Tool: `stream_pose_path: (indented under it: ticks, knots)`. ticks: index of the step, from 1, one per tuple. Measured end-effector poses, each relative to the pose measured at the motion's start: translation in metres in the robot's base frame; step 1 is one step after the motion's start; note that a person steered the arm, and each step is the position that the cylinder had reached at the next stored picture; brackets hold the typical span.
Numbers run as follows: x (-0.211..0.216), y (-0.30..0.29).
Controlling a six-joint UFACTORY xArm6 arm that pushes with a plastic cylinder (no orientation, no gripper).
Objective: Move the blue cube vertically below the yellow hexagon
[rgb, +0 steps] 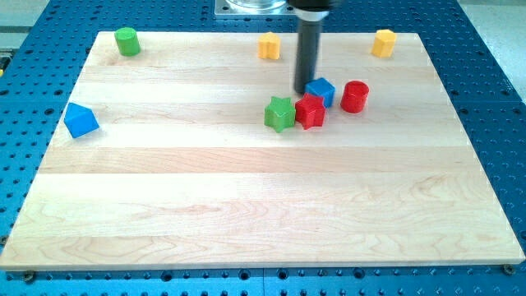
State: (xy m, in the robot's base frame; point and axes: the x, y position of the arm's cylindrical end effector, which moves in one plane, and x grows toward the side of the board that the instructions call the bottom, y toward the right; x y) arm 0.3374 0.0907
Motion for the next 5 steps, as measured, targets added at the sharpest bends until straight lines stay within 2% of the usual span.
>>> stream_pose_path:
  ticks: [1, 2, 3, 4, 5]
  knots:
    - [0.024, 0.038]
    - [0.040, 0.049]
    - [0.040, -0.007]
    - [0.044, -0.039]
    - [0.064, -0.043]
